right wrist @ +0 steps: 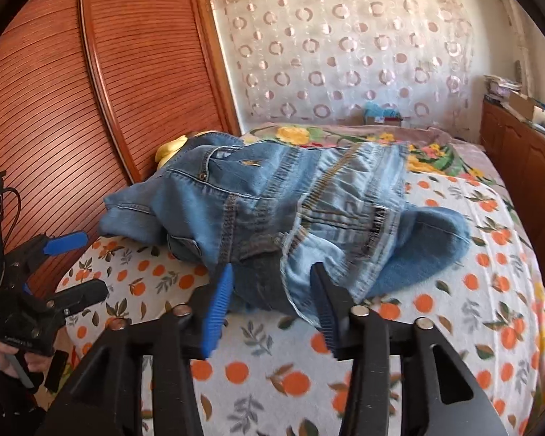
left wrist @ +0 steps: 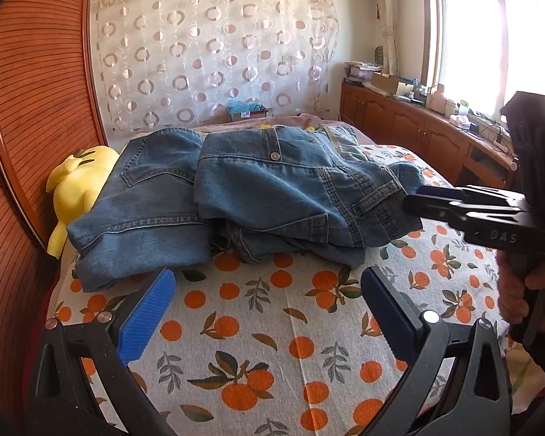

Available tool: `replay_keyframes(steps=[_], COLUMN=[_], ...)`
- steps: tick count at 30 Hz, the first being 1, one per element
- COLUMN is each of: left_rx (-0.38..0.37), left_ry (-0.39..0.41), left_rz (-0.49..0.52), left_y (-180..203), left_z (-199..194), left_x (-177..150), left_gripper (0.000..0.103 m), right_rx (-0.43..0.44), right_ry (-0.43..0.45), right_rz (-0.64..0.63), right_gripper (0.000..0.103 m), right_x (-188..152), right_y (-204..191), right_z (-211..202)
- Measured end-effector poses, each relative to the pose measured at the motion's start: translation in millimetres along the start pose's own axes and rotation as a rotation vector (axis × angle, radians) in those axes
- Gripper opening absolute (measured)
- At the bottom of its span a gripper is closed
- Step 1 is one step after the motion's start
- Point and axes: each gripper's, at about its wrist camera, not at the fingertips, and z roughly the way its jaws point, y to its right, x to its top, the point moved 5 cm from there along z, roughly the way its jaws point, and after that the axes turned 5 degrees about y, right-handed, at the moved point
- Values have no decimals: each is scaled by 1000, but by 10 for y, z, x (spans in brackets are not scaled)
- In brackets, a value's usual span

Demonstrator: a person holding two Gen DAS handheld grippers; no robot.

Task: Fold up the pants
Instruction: 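Move the right tool to the jeans waistband and close its fingers on it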

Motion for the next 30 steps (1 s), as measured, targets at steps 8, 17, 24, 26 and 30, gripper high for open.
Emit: replay_keyframes(steps=[8,17,24,26,30], left_rx=[-5,-42,-115,-127,-160], left_ry=[13,52,20,11,-15], left_rz=[-10,-5,42,70,106], left_y=[-59,4,333,458,667], left_z=[33,-61,56,93,167], left_x=[192,445,500,527,554], left_gripper=[102,102,102,102,101], right_rx=[91,226,135,114,0], right_ry=[-54,-14,-34,-33,-36], right_rz=[30,31,26,19,-16], right_gripper=[3,2,3,6,19], right_x=[59,-289,-450,-391,-409], right_y=[-8,-263,-132,-238,-292], right_z=[187,-662,-662,-642,-721])
